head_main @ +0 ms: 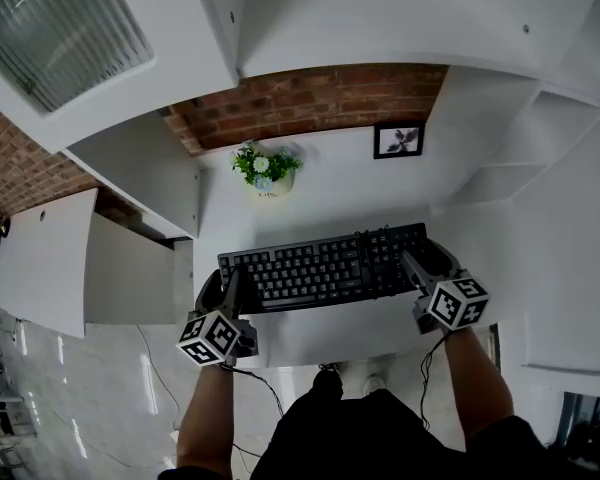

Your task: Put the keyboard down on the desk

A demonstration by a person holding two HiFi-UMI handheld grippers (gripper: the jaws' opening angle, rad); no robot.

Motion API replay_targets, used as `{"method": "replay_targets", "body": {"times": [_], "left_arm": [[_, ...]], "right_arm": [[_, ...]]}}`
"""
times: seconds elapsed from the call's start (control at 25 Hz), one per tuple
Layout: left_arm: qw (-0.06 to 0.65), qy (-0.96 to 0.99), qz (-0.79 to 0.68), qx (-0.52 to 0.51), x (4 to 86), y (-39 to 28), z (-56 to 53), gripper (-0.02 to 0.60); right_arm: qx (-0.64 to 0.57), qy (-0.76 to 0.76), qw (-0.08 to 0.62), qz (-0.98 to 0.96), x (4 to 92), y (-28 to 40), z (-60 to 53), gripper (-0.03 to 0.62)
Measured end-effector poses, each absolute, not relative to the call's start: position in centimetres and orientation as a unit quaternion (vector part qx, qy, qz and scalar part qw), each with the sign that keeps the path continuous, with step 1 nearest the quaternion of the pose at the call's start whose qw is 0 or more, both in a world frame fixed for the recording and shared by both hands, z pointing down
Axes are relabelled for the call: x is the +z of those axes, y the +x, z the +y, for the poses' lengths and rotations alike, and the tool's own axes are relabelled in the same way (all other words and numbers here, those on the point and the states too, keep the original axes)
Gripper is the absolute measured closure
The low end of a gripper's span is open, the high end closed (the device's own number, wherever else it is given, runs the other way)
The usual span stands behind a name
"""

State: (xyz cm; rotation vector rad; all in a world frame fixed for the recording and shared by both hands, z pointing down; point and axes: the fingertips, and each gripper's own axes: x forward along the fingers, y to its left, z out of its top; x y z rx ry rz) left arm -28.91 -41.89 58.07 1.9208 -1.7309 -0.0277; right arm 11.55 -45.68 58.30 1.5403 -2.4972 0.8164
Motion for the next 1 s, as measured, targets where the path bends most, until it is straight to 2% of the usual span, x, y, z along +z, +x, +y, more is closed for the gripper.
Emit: {"method": "replay_targets", "body": {"times": [1.0], "left_arm": [[0.366,0.697,-0.614,0.058,68.6,-29.1,-44.1,0.344]], "right_arm": [[0.363,0.511,0.121,-0.770,69.5,10.7,-46.7,0.315]]}}
